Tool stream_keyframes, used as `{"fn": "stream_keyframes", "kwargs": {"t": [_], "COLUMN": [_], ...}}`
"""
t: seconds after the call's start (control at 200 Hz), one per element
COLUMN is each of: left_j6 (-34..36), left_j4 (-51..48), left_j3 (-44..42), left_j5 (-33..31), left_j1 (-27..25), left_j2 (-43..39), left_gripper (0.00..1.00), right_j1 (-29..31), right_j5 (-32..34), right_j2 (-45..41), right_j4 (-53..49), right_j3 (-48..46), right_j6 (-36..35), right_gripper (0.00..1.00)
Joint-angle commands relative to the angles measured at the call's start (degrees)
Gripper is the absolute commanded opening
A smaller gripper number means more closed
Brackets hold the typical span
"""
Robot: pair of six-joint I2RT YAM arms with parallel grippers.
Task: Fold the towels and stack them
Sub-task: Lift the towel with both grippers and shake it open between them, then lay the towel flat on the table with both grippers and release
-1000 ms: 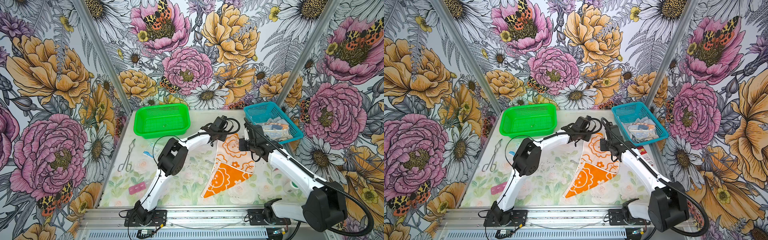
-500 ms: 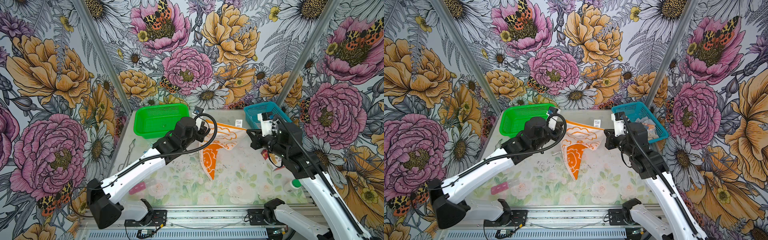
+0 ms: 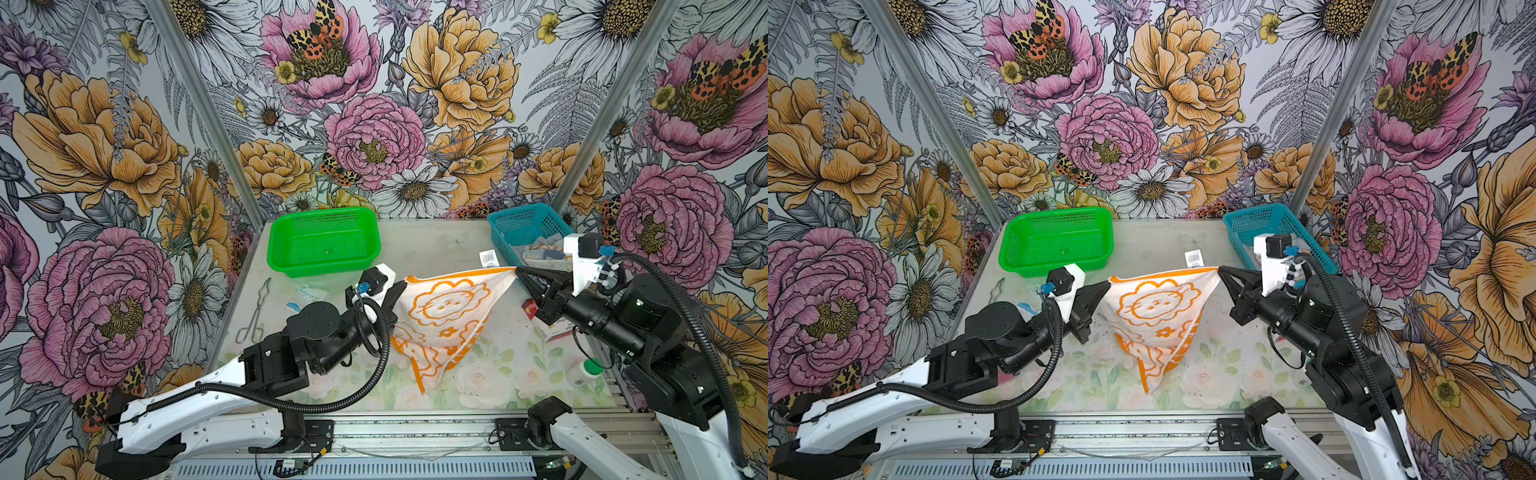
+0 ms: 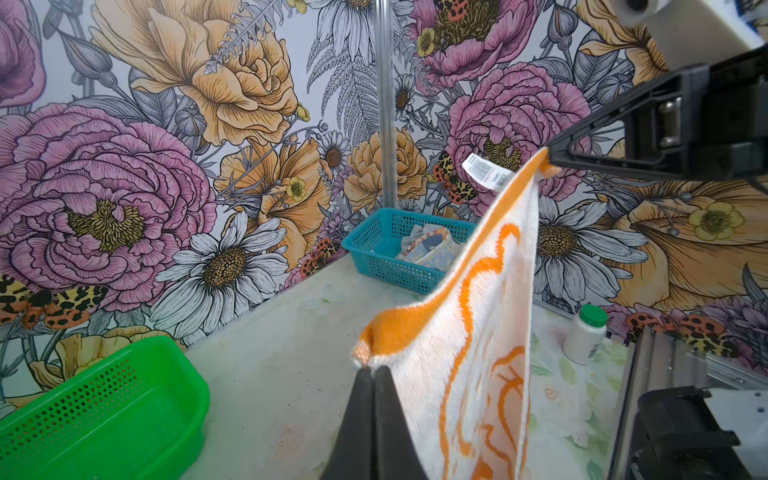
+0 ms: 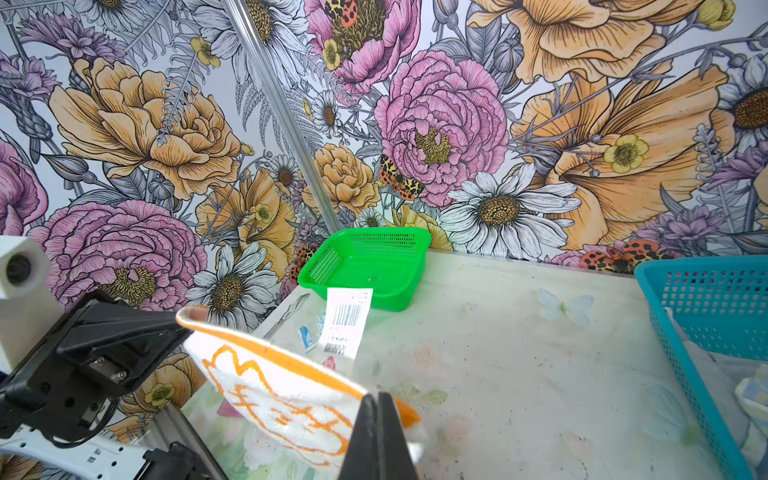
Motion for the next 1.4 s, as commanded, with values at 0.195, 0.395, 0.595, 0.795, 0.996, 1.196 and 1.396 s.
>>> {"fn": "stream_keyframes", "kwargs": {"t": [0.195, 0.395, 0.595, 0.795, 0.996, 1.196, 1.396], "left_j6": [9.1, 6.2, -4.2, -8.3, -11.6, -13.2, -13.1], "left_j4": [2.0, 1.0, 3.8, 8.2, 18.2, 23.1, 21.3], "left_j3": [7.0, 7.6, 2.0, -0.5, -2.6, 2.8, 15.6], "left_j5": [-14.1, -15.0, -7.5, 3.5, 12.9, 17.5, 17.4], "left_j1": [-9.0, -3.7, 9.2, 21.4, 30.9, 37.1, 41.1], "left_j2": [3.2, 6.0, 8.8, 14.0, 25.5, 41.6, 59.4], "left_gripper": [0.00, 0.00, 0.00, 0.00, 0.00, 0.00, 0.00], "right_j1": [0.3, 0.3, 0.3, 0.2, -1.5, -4.7, -8.7], "right_j5": [0.0, 4.1, 8.5, 10.3, 13.1, 13.1, 8.1], "right_j2": [-0.2, 1.7, 5.2, 11.5, 20.8, 34.9, 52.1], "right_j4": [-1.1, -1.0, 2.0, 9.3, 18.7, 27.9, 34.7], "right_j3": [5.1, 3.4, -1.0, -5.7, -9.5, -9.8, -4.3], "right_j6": [2.1, 0.9, 1.2, -0.8, -3.0, -5.0, -5.5], "right_gripper": [0.00, 0.00, 0.00, 0.00, 0.00, 0.00, 0.00]}}
